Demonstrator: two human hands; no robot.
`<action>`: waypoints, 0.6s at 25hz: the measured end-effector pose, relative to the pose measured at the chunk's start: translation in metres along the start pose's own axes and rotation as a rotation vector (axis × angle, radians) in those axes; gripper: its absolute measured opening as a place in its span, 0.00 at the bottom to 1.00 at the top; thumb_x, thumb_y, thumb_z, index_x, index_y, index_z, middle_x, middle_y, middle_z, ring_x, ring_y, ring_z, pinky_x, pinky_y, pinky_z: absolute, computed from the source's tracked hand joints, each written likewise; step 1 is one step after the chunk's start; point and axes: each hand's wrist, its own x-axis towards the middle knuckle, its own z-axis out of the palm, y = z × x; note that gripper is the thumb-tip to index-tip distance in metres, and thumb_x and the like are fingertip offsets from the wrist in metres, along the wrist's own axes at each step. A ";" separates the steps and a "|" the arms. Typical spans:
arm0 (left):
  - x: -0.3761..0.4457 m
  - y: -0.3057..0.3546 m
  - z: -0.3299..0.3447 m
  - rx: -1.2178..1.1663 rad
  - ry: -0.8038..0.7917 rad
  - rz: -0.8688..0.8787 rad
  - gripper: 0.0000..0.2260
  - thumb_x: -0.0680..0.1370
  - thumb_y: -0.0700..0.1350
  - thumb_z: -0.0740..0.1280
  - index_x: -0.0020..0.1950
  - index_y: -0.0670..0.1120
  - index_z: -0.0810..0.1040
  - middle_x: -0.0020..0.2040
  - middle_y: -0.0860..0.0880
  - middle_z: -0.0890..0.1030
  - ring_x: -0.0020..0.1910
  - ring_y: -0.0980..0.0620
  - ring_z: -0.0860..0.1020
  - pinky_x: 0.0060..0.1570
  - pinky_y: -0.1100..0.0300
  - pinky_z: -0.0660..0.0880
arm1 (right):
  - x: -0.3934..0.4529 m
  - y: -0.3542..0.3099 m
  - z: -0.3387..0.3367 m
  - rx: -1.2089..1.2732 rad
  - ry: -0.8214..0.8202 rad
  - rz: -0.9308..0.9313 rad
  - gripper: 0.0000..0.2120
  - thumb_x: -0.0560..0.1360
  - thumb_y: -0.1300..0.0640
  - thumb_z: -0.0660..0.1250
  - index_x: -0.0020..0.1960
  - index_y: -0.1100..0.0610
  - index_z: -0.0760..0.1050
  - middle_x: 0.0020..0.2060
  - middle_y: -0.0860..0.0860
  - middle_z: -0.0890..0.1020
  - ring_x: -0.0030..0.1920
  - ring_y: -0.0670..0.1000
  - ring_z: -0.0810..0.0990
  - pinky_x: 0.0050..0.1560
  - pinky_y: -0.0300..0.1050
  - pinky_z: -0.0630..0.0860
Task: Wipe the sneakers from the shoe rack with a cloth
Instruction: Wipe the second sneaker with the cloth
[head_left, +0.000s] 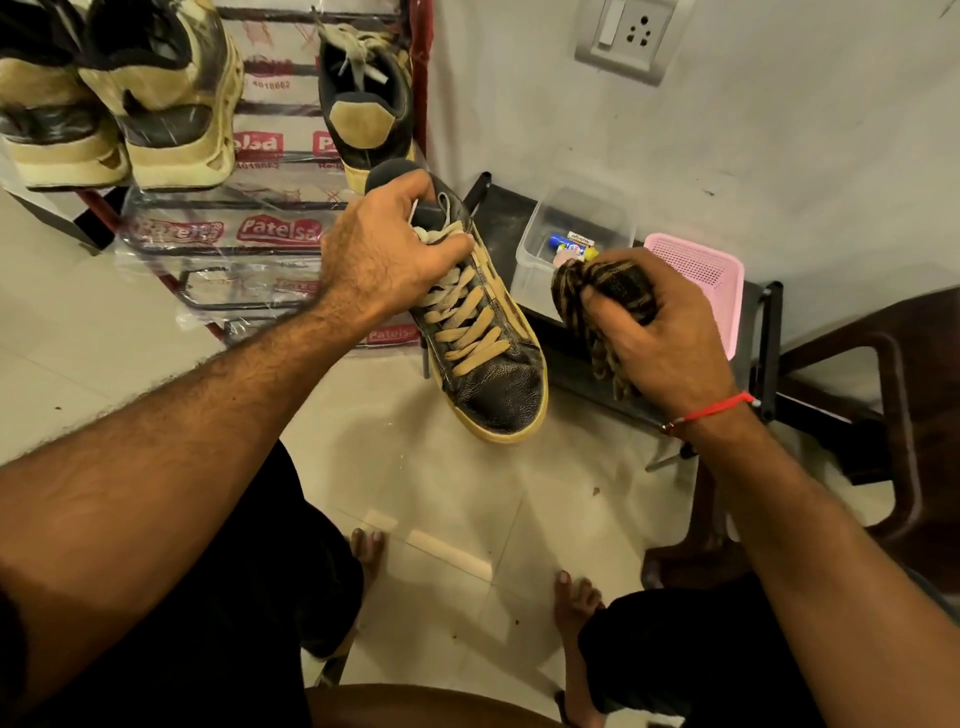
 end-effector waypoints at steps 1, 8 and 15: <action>0.000 0.001 0.001 -0.014 -0.017 0.013 0.14 0.70 0.59 0.73 0.43 0.54 0.72 0.37 0.56 0.78 0.41 0.51 0.79 0.44 0.47 0.80 | 0.001 0.002 0.001 0.020 0.016 0.051 0.09 0.77 0.58 0.70 0.57 0.54 0.79 0.47 0.47 0.83 0.48 0.42 0.81 0.52 0.42 0.79; 0.003 0.001 0.004 -0.269 -0.023 -0.066 0.15 0.66 0.55 0.76 0.40 0.50 0.73 0.39 0.46 0.81 0.41 0.46 0.81 0.43 0.42 0.81 | -0.012 -0.008 0.019 -0.332 -0.342 -0.284 0.24 0.76 0.39 0.64 0.65 0.52 0.77 0.59 0.53 0.74 0.58 0.54 0.75 0.56 0.54 0.79; 0.006 -0.006 -0.001 -0.376 -0.014 -0.167 0.14 0.67 0.48 0.76 0.36 0.53 0.70 0.34 0.55 0.77 0.38 0.53 0.78 0.45 0.42 0.81 | -0.017 -0.012 0.018 -0.340 -0.534 -0.410 0.22 0.76 0.40 0.64 0.63 0.50 0.80 0.63 0.53 0.70 0.61 0.52 0.73 0.59 0.56 0.77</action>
